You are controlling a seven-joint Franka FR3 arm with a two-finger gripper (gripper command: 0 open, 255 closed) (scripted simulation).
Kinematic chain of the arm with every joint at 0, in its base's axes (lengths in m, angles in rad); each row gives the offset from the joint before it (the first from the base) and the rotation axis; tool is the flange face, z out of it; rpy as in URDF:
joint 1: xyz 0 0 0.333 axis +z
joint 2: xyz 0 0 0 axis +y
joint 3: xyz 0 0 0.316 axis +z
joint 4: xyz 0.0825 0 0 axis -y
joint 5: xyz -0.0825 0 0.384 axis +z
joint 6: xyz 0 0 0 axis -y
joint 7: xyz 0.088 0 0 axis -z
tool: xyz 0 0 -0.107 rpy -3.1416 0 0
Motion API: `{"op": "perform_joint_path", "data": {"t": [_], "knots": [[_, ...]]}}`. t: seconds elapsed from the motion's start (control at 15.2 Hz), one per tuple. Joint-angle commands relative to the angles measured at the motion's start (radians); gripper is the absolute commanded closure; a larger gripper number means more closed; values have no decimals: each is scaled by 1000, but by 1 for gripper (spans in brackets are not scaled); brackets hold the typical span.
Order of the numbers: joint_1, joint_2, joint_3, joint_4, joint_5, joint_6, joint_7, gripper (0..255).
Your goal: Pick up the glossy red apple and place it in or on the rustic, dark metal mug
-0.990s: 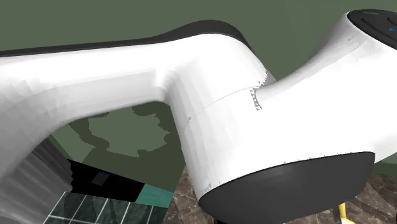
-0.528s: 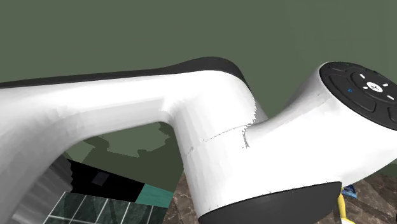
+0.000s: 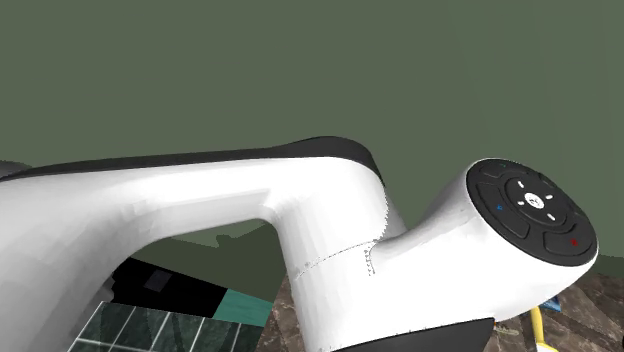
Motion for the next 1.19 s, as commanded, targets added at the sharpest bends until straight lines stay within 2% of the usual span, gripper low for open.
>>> {"op": "perform_joint_path", "data": {"t": [0.0,0.46,0.53,0.86,1.12], "knots": [[0,3,-6,-20,1,23,-4,255],[0,3,-6,-20,1,23,-4,255],[0,3,-6,-20,1,23,-4,0],[0,3,-6,-20,1,23,-4,0],[-13,-29,26,83,-15,-106,10,0]]}}
